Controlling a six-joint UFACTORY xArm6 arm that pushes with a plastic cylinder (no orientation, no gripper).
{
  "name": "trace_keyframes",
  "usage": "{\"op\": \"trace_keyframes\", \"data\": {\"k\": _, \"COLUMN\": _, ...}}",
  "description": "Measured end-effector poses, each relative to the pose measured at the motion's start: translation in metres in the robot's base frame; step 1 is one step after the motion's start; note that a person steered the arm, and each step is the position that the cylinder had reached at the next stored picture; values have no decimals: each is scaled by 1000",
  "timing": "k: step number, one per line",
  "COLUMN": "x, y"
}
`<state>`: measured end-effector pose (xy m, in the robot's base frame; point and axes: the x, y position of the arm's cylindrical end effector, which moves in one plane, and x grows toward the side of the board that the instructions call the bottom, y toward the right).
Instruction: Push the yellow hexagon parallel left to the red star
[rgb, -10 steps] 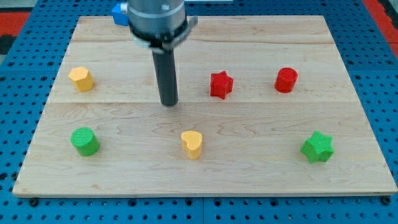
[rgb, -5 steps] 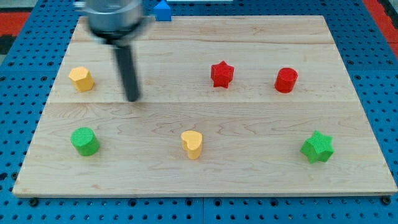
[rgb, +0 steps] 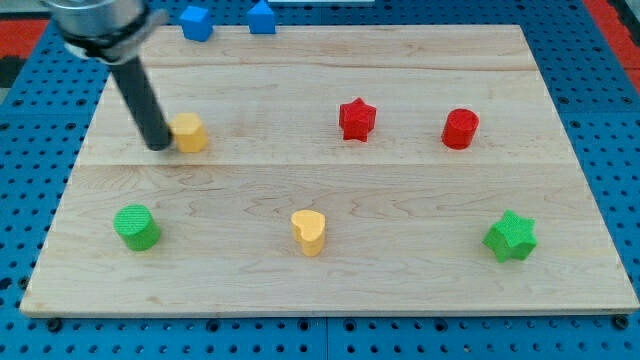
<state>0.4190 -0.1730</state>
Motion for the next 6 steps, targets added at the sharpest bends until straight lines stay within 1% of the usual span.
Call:
{"op": "trace_keyframes", "data": {"k": 1, "x": 1, "y": 3}}
{"op": "trace_keyframes", "data": {"k": 3, "x": -7, "y": 75}}
{"op": "trace_keyframes", "data": {"k": 4, "x": -11, "y": 25}}
{"op": "trace_keyframes", "data": {"k": 5, "x": -28, "y": 23}}
{"op": "trace_keyframes", "data": {"k": 6, "x": -16, "y": 61}}
